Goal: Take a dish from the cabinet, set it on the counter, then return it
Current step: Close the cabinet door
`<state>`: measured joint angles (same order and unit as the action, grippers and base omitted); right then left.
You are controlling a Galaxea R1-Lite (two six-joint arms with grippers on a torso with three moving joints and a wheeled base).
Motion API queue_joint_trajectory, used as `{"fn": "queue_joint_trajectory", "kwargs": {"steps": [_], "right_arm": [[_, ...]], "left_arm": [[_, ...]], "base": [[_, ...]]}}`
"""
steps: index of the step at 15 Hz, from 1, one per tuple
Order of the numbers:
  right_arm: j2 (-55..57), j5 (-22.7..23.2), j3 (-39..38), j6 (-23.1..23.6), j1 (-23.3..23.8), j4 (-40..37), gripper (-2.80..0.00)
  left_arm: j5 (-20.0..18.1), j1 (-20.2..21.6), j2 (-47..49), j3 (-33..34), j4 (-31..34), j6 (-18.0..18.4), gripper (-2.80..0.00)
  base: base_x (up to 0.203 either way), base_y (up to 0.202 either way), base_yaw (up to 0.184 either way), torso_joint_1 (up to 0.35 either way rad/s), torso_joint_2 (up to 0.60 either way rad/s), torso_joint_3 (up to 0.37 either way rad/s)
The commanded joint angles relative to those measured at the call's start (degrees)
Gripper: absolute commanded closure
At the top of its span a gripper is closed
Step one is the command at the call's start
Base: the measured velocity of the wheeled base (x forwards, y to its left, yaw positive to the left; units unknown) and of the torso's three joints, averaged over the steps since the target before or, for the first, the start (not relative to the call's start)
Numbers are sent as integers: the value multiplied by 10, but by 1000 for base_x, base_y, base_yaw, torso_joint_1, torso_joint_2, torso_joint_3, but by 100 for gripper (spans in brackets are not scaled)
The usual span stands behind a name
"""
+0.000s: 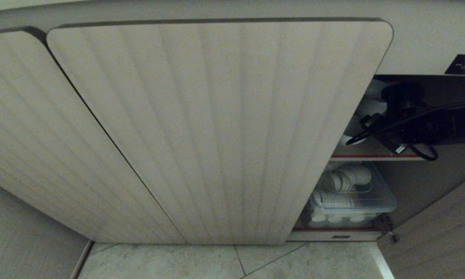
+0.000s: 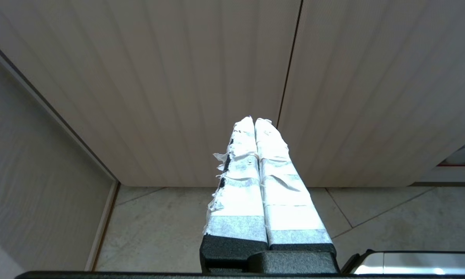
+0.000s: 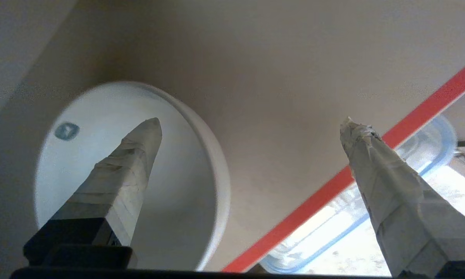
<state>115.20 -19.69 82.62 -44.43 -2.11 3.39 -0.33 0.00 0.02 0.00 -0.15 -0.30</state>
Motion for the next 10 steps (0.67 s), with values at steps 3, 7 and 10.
{"fn": "queue_joint_trajectory", "kwargs": {"steps": [3,7,10], "right_arm": [[-13,-10,-28,27,-1,39,-280],[-17,-18,-35,36,-3,76,-280],[-24,-19,-58,40,-10,89,-280]], "left_arm": [[0,0,0,0,0,-1,0],[0,0,0,0,0,-1,0],[0,0,0,0,0,-1,0]], "base": [[0,0,0,0,0,0],[0,0,0,0,0,0],[0,0,0,0,0,0]]}}
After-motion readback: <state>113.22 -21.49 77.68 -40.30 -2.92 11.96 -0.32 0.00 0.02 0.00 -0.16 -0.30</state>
